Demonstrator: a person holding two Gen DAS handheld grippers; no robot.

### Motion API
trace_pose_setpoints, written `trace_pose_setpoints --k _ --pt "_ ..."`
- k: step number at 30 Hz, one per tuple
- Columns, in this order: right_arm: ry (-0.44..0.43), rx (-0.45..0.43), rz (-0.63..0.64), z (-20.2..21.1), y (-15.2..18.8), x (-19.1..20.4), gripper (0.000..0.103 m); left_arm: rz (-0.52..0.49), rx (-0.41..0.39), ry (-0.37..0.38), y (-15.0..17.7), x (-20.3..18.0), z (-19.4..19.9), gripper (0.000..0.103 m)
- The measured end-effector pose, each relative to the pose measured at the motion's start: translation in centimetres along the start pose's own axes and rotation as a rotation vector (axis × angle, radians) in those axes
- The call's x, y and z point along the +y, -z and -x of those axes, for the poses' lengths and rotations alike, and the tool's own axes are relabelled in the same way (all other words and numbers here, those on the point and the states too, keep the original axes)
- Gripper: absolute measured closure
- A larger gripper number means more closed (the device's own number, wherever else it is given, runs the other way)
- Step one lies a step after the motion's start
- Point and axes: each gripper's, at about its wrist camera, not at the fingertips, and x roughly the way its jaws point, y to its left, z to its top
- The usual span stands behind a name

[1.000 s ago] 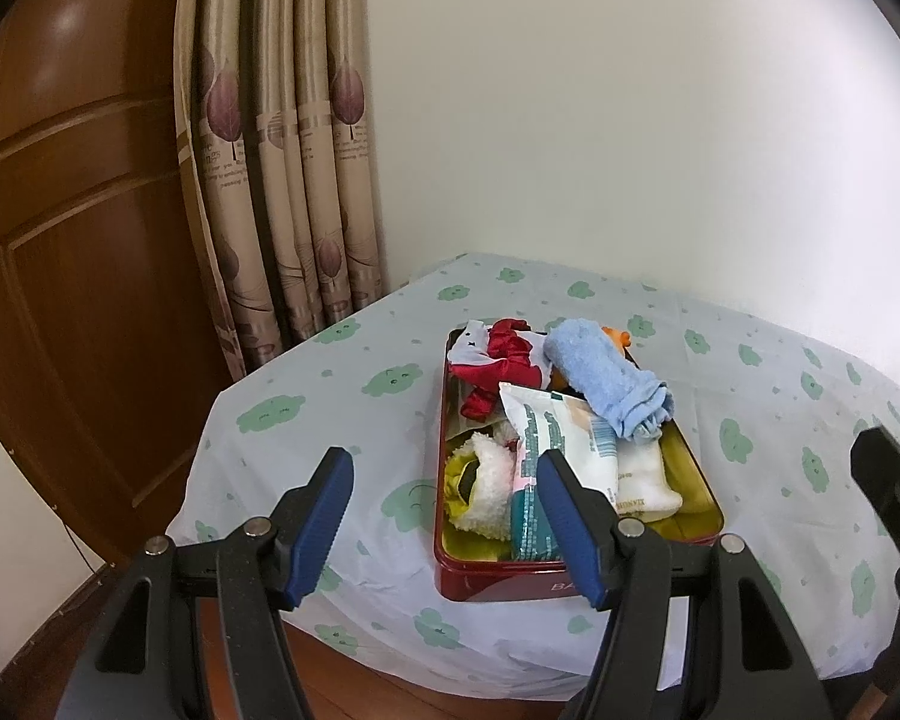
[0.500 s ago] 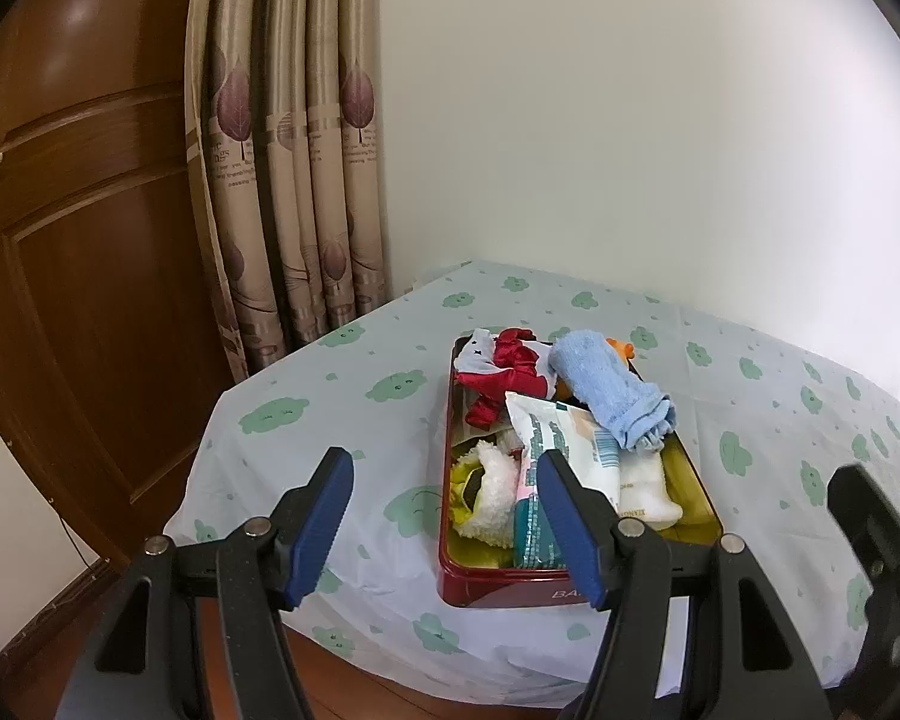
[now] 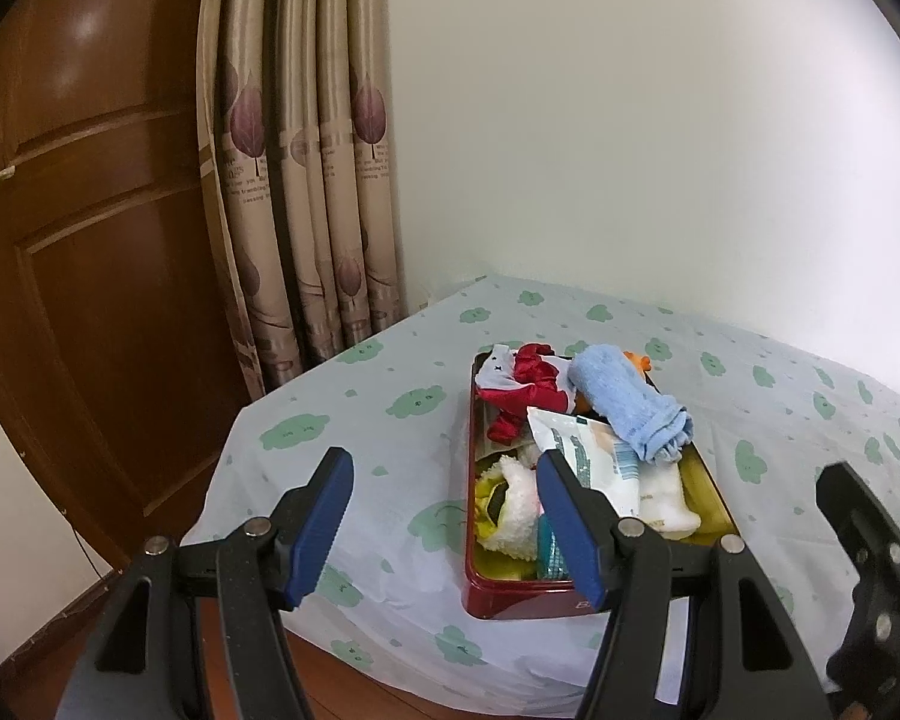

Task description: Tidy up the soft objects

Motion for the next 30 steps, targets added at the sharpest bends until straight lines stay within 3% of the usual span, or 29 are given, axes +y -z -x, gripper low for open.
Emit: trace_pose_setpoints --k 30 --pt "0.004 -0.089 0.035 1.5 0.7 1.4 0.001 0.013 -0.017 0.03 -0.1 0.2 0.5 0.038"
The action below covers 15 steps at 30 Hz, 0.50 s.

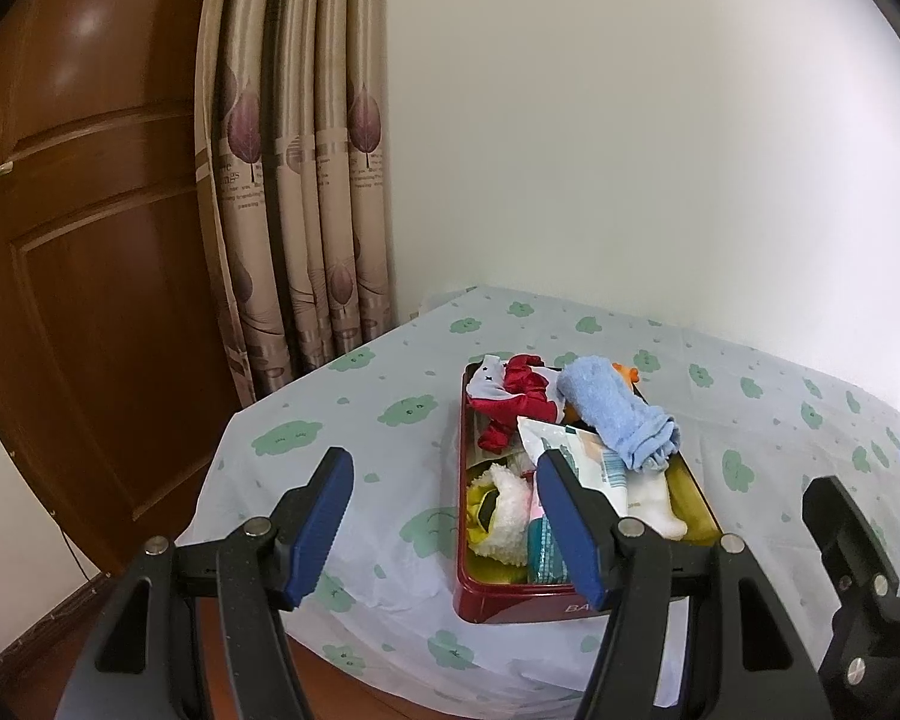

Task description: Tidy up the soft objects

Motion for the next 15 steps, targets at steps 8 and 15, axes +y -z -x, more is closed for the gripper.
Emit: trace_pose_setpoints --k 8,15 --pt "-0.004 0.021 -0.01 -0.2 0.17 -0.09 0.001 -0.003 -0.005 0.004 -0.02 -0.15 0.1 0.037" --pt "0.0 0.031 -0.021 -0.51 0.38 -0.32 0.001 -0.014 -0.006 0.014 -0.02 -0.42 -0.01 0.037"
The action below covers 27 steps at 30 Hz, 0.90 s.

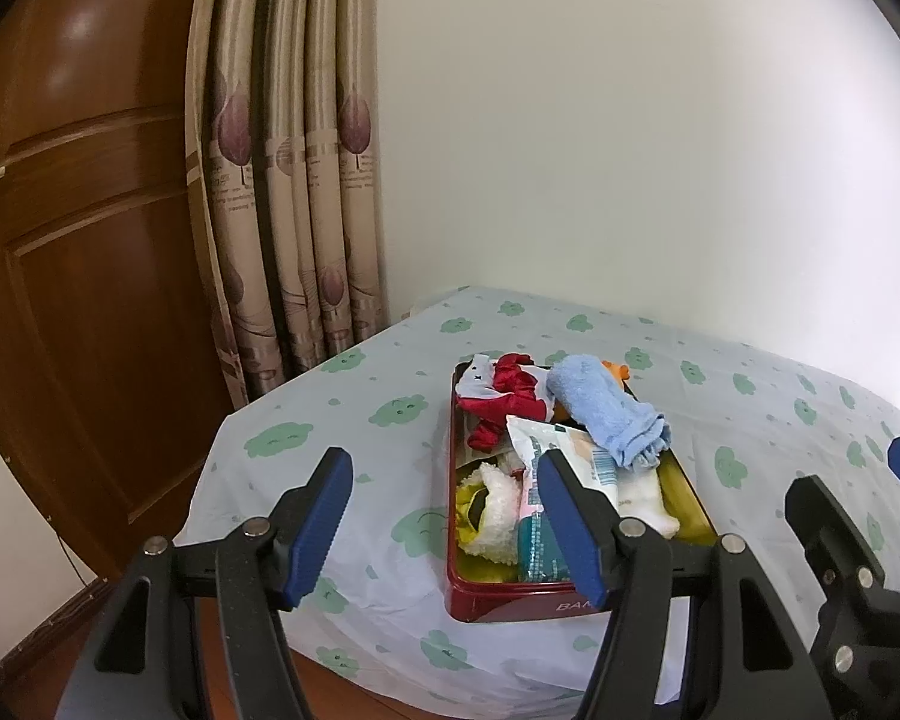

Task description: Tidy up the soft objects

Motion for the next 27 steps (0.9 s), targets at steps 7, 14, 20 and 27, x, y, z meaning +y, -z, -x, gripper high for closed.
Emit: trace_pose_setpoints --k 7,14,20,27 --pt "-0.001 -0.006 0.018 0.13 0.15 0.2 0.001 -0.015 0.005 -0.005 -0.02 -0.29 -0.06 0.037" --pt "0.001 -0.006 0.026 0.16 0.07 0.33 0.001 -0.005 -0.02 -0.012 0.14 -0.15 0.32 0.03" --pt "-0.008 -0.003 0.025 0.13 0.03 0.26 0.001 0.002 -0.012 -0.012 0.14 0.09 0.29 0.029" --pt "-0.006 -0.001 0.023 0.12 0.03 0.28 0.001 0.002 -0.008 -0.015 0.13 0.13 0.24 0.029"
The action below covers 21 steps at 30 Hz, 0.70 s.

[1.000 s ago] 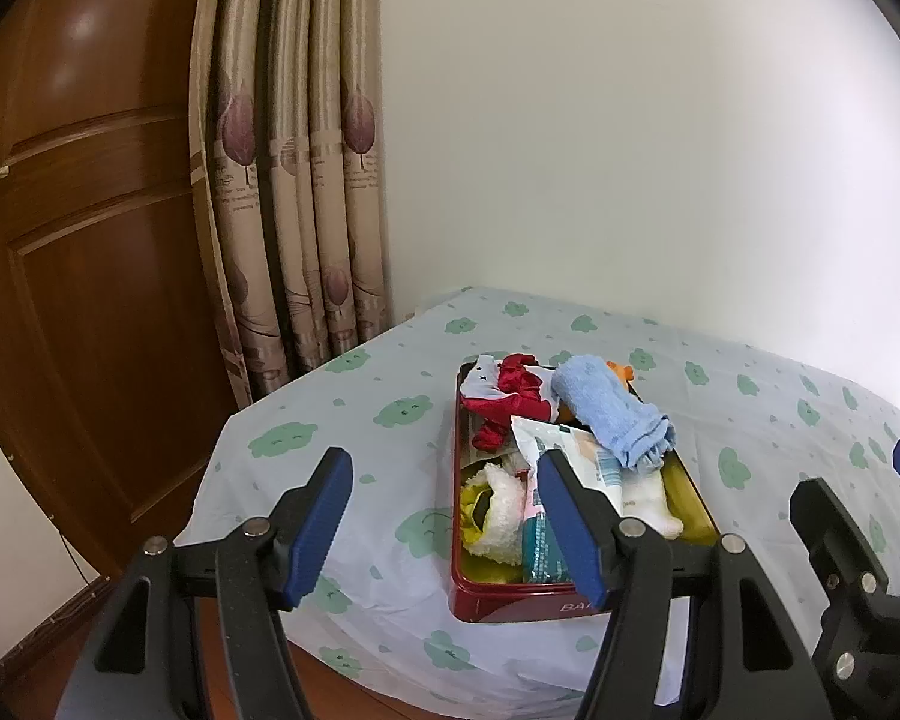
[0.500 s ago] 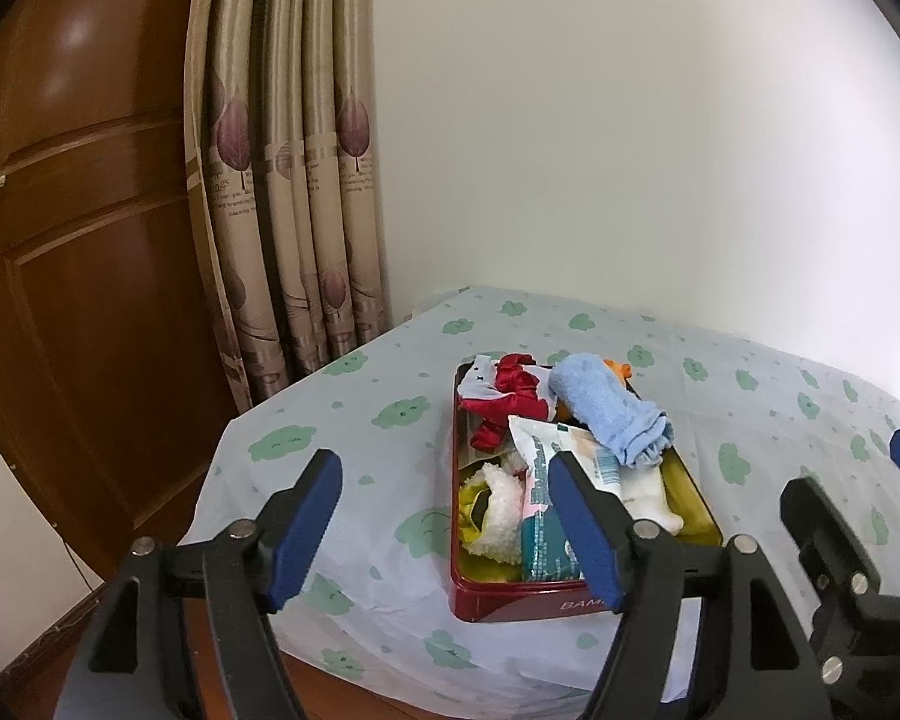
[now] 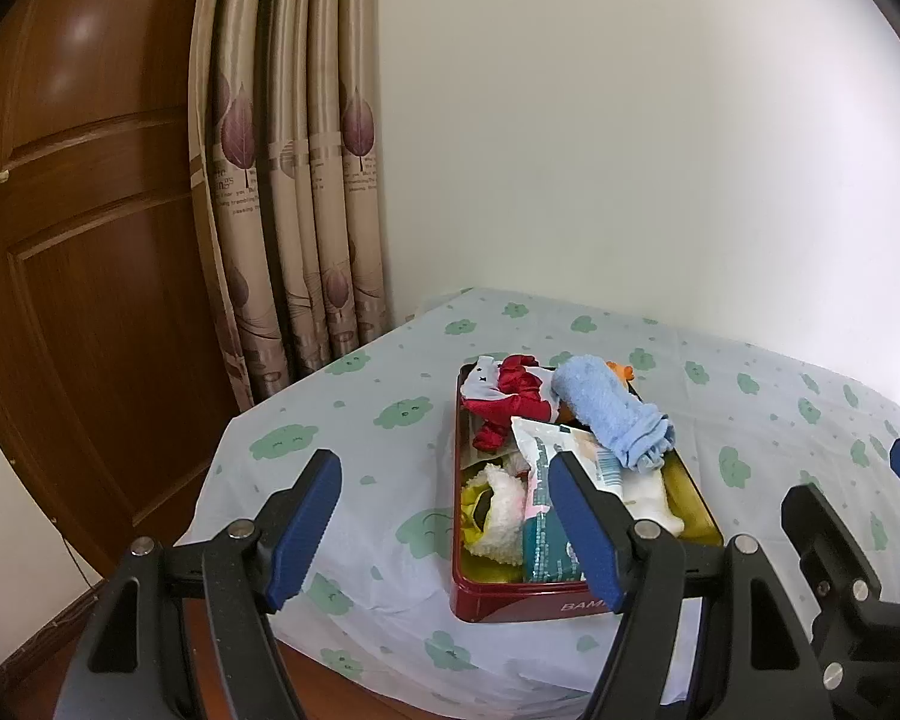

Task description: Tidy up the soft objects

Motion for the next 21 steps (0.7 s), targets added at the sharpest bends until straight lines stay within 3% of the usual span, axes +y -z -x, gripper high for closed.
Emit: trace_pose_setpoints --k 21 --pt "0.005 0.011 -0.01 -0.04 0.13 0.16 0.001 0.001 0.019 -0.001 0.28 0.11 -0.25 0.029"
